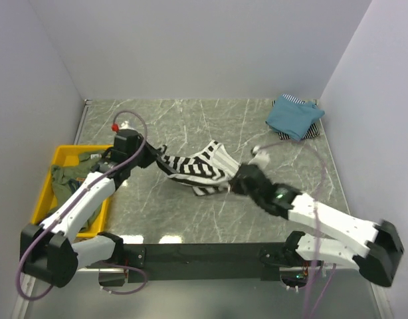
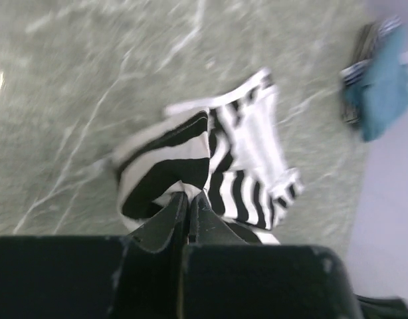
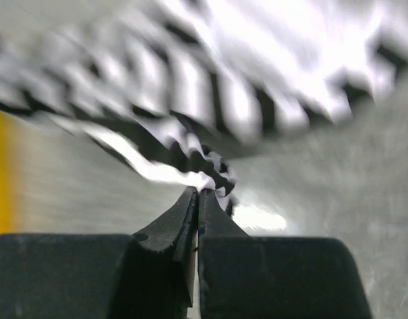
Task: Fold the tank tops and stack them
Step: Flatten the tank top out
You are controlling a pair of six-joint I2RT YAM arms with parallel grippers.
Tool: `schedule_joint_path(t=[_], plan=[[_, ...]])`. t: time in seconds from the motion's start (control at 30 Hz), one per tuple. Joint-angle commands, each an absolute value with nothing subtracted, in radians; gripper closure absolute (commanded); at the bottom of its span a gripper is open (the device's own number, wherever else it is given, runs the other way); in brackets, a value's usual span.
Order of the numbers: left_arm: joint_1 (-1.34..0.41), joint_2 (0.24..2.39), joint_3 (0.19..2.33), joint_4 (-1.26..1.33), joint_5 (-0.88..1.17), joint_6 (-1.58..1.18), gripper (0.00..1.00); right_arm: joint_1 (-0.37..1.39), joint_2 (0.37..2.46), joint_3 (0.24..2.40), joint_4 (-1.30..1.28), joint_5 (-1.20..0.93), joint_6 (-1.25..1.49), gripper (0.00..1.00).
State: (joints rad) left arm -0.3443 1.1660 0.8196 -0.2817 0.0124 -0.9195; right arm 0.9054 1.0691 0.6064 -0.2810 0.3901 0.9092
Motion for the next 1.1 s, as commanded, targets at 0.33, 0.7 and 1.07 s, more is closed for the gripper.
schedule_joint_path(t=[0.33, 0.7, 1.07], plan=[[-0.261, 0.974, 1.238, -0.357, 0.064, -0.995, 0.99, 0.672, 1.089, 1.656, -0.557, 0.480, 0.468, 1.00], [-0.259, 0.891, 1.293, -0.304, 0.014, -1.118, 1.00, 0.654, 1.167, 1.855, -0.617, 0.479, 0.420, 1.00], [-0.127, 1.386, 1.496, 0.032, 0.268, -1.193, 0.99, 0.353, 1.572, 2.089, -0.446, 0.094, 0.430, 1.00]])
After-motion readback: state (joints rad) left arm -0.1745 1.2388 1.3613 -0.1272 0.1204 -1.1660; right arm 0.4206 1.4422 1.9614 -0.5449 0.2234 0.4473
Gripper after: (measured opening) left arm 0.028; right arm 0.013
